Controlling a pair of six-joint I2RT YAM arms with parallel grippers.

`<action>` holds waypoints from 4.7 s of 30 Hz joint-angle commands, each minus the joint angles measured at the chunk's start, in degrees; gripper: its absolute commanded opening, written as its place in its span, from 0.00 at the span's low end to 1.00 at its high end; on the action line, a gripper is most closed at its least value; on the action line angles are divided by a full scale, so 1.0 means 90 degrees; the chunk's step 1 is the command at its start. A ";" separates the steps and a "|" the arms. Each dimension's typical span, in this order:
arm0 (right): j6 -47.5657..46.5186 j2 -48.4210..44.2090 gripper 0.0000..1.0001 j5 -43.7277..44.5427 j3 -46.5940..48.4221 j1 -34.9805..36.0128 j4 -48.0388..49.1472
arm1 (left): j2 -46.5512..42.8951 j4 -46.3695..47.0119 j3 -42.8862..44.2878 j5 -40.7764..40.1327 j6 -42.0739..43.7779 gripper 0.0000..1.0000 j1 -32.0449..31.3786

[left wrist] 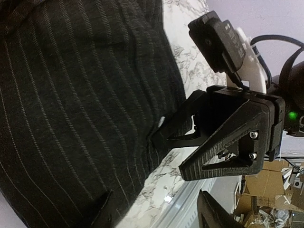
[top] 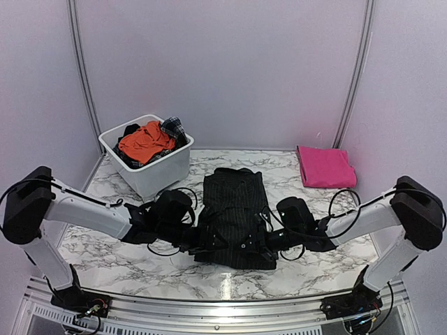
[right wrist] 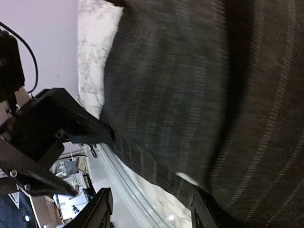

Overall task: Fold and stack the mixed laundry pile
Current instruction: Smooth out the 2/3-rectangle-folded shirt at the center of the board, then fold the 2/3-rectangle-folded shirt at the center of the board.

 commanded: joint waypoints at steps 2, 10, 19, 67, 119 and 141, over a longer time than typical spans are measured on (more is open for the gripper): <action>0.0228 0.0386 0.55 0.0078 -0.0635 -0.0024 0.0651 | 0.0567 0.1073 -0.0992 0.0258 -0.0761 0.54 -0.0020; -0.0256 -0.0448 0.52 0.0066 -0.0659 -0.0023 -0.0193 | -0.0527 0.0970 -0.1881 0.0250 -0.0629 0.48 -0.0089; -0.1168 -0.0666 0.42 0.0302 0.1317 -0.0017 -0.1767 | -0.0828 -0.0533 -0.0232 -0.0007 0.0500 0.43 0.0232; -0.0364 0.1974 0.27 -0.1341 0.0640 -0.0085 0.1520 | 0.3124 0.0132 0.2250 0.0410 0.0533 0.22 0.1650; -0.5333 0.2652 0.39 -0.0750 0.4099 -0.0979 -0.3781 | 0.0864 -0.1318 0.0416 -0.5950 0.7949 0.38 -0.2982; -0.5740 0.2494 0.37 -0.1209 0.4206 -0.0764 -0.4059 | -0.0736 -0.3460 0.0710 -0.4490 0.6684 0.00 -0.3240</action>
